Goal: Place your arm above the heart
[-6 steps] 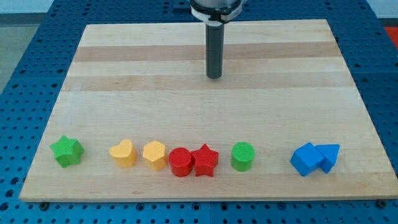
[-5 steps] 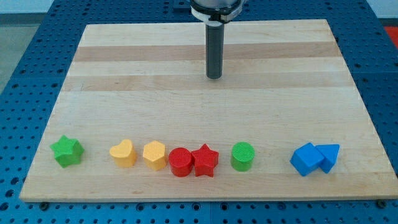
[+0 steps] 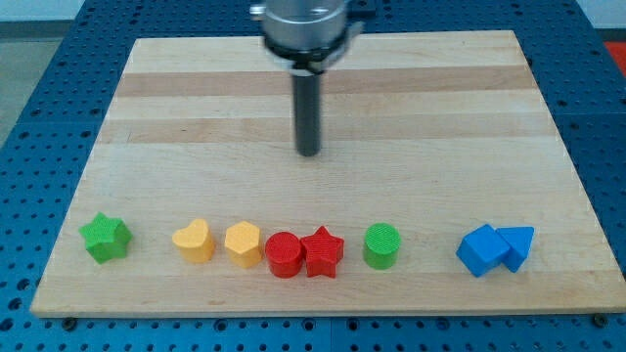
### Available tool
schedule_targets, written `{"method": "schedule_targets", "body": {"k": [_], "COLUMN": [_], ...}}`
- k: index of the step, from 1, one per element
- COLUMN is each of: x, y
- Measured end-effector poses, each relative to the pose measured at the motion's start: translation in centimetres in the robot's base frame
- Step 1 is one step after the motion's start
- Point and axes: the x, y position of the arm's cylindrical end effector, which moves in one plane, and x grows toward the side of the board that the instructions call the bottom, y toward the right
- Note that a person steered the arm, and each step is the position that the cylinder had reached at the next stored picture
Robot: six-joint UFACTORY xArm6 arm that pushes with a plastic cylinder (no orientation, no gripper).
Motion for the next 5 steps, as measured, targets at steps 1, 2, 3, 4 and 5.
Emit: {"method": "schedule_targets", "body": {"k": [1, 2, 3, 4, 5], "x": [2.6, 3.6, 4.5, 7.7, 7.7], "y": [-4.8, -5.9, -7.4, -10.7, -10.8]}}
